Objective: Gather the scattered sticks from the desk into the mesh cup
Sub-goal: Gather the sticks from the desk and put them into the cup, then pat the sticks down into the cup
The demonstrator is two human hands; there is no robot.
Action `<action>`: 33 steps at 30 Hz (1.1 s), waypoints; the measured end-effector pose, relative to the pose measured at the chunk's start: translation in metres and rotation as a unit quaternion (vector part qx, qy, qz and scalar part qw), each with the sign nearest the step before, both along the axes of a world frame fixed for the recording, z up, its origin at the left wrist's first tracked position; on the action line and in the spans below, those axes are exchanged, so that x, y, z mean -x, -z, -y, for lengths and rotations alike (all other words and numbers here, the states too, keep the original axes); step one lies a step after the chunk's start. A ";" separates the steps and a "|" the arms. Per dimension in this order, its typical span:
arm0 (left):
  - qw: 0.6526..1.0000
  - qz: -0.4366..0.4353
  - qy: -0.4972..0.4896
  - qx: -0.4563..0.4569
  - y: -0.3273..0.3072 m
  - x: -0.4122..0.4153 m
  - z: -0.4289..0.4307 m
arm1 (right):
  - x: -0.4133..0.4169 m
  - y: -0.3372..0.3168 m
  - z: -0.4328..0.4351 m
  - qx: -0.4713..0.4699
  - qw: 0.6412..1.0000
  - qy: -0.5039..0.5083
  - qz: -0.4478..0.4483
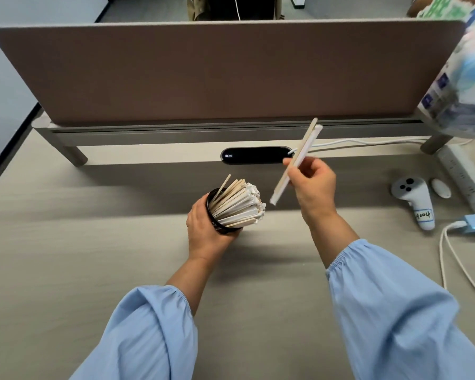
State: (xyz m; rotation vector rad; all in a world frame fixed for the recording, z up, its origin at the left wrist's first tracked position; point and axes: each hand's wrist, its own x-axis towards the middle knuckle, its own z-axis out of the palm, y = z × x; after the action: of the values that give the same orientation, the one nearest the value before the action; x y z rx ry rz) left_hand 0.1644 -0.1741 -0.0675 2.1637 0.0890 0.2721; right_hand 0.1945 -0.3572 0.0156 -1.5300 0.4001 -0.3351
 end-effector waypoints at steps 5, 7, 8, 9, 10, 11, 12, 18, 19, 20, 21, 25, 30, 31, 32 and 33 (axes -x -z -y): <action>1.000 -0.004 0.021 -0.021 -0.006 0.008 0.010 | 0.018 -0.037 -0.024 -0.023 0.988 -0.129 0.082; 1.000 0.006 0.023 -0.015 -0.011 0.016 0.014 | 0.031 -0.030 -0.035 0.009 0.983 -0.174 0.065; 1.000 0.010 0.025 -0.010 -0.014 0.019 0.015 | 0.036 -0.025 -0.038 0.027 0.980 -0.188 0.059; 0.999 0.015 0.030 -0.008 -0.016 0.023 0.016 | 0.041 -0.020 -0.040 0.045 0.978 -0.195 0.055; 0.999 0.019 0.034 -0.005 -0.018 0.026 0.016 | 0.044 -0.016 -0.041 0.059 0.977 -0.196 0.052; 0.999 0.021 0.037 0.000 -0.019 0.028 0.016 | 0.047 -0.015 -0.041 0.070 0.977 -0.196 0.049; 0.999 0.021 0.039 0.005 -0.021 0.030 0.016 | 0.049 -0.014 -0.040 0.079 0.976 -0.197 0.049; 0.998 0.041 0.048 0.021 -0.030 0.042 0.014 | 0.058 -0.026 -0.035 0.066 0.984 -0.137 0.093; 0.998 0.044 0.045 0.025 -0.031 0.043 0.014 | 0.058 -0.029 -0.034 0.083 0.984 -0.116 0.108; 0.997 0.049 0.045 0.027 -0.034 0.044 0.015 | 0.057 -0.030 -0.032 0.126 0.979 -0.112 0.112; 0.997 0.056 0.046 0.028 -0.035 0.045 0.016 | 0.057 -0.031 -0.031 0.192 0.966 -0.143 0.094; 0.996 0.075 0.045 0.022 -0.039 0.051 0.016 | 0.062 -0.026 -0.040 0.404 0.839 -0.360 -0.061; 0.994 0.095 0.050 0.009 -0.045 0.059 0.011 | 0.062 -0.035 -0.043 0.452 0.816 -0.354 -0.066; 0.994 0.094 0.051 0.010 -0.045 0.061 0.010 | 0.063 -0.035 -0.045 0.463 0.799 -0.375 -0.080; 0.995 0.091 0.049 0.013 -0.046 0.063 0.010 | 0.064 -0.035 -0.048 0.461 0.796 -0.384 -0.083; 0.995 0.090 0.046 0.019 -0.046 0.066 0.008 | 0.064 -0.035 -0.049 0.451 0.801 -0.385 -0.080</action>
State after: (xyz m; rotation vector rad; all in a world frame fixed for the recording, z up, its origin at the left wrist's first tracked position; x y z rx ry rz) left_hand 0.0986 -0.1826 -0.0211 2.0891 -0.1072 0.4077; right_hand 0.1302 -0.3083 0.0502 -2.5120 -0.3546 0.3192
